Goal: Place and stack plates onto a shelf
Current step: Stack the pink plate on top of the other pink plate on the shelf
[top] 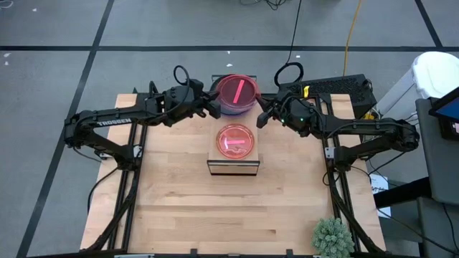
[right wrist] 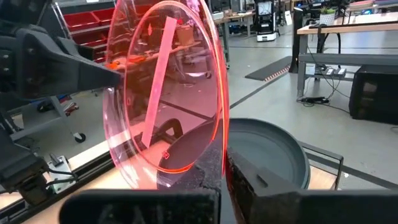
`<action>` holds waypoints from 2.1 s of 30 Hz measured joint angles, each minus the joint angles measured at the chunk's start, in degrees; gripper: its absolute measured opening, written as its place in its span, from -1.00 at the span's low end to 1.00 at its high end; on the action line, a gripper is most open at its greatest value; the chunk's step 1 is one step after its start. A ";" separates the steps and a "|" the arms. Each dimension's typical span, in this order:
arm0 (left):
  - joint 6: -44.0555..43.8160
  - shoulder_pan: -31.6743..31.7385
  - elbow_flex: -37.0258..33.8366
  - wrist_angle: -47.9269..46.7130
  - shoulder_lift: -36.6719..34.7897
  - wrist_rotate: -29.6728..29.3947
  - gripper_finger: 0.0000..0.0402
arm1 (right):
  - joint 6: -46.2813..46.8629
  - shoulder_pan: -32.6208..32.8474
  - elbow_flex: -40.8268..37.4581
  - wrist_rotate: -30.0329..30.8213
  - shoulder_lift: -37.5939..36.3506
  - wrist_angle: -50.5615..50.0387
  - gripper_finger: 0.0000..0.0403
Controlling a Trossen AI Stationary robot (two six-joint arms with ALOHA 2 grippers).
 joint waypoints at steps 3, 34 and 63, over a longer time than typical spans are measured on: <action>0.68 -0.19 0.01 0.56 0.00 0.27 -0.93 | -0.10 -0.25 0.00 0.07 0.00 0.00 -1.00; -3.37 2.24 0.00 -5.12 -10.97 3.15 0.26 | 15.46 -1.03 0.02 -0.48 -5.81 -8.42 -1.00; 4.50 5.73 0.00 -13.56 -14.06 16.89 0.26 | 48.36 -0.98 0.07 -22.13 -9.60 -24.36 -1.00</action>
